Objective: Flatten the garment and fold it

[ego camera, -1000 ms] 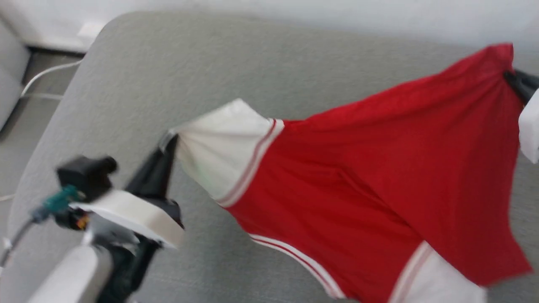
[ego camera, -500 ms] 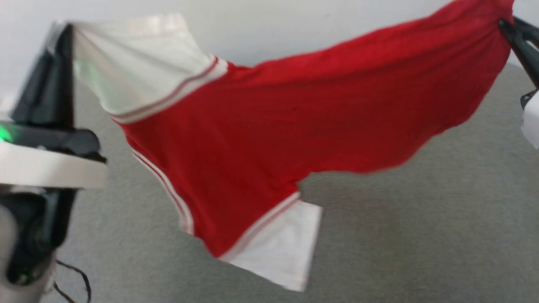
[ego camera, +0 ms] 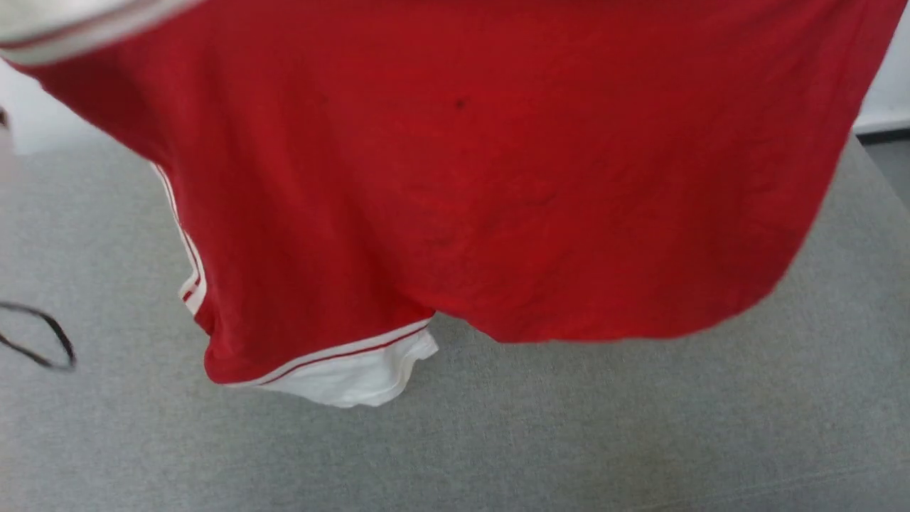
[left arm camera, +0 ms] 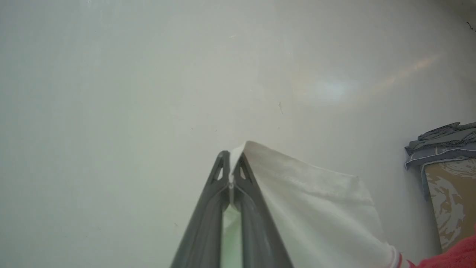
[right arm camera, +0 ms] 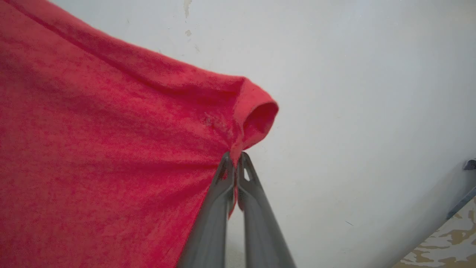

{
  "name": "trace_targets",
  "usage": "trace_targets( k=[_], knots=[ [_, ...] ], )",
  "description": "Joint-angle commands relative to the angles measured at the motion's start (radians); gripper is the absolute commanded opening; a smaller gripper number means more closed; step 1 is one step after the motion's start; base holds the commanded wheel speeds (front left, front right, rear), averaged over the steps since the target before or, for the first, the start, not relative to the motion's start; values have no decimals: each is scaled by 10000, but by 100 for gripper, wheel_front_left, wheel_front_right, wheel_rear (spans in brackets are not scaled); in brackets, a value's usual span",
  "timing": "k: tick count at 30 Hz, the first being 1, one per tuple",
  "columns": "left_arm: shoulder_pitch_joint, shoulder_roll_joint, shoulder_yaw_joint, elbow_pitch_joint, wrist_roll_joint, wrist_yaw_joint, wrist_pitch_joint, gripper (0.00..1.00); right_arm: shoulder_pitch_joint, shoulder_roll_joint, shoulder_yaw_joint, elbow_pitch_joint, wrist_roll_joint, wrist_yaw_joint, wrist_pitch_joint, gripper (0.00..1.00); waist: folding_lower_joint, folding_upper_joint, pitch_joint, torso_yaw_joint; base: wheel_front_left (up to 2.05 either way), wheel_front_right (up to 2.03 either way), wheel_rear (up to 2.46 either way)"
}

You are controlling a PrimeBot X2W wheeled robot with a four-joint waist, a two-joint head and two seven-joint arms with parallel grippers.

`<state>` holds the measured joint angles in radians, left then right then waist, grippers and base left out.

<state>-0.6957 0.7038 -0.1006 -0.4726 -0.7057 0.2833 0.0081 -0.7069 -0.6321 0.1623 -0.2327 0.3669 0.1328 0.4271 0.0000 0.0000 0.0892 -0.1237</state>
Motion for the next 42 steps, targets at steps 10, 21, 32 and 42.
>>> trace_targets(
  k=[10,21,32,42],
  knots=[
    [-3122,-81,-644,2534,-280,-1104,273,0,-2394,688,125,1806,-178,-21,-825,0,0,0,2458,-96,0,0,0],
    [-7548,-1340,-1593,6420,482,-2004,-748,0,-6302,661,1080,5214,-789,-21,-2460,0,0,0,4398,448,0,0,0],
    [-10134,-2227,-1869,9334,986,-2659,-2274,0,-8709,1073,2253,8330,-1312,-21,-3929,0,0,0,5465,759,0,0,0],
    [-7210,-2650,-2166,9932,1099,-3151,-2673,0,-7166,1997,3121,10172,-1256,-21,-5814,0,0,0,5277,1082,0,0,0]
  ],
)
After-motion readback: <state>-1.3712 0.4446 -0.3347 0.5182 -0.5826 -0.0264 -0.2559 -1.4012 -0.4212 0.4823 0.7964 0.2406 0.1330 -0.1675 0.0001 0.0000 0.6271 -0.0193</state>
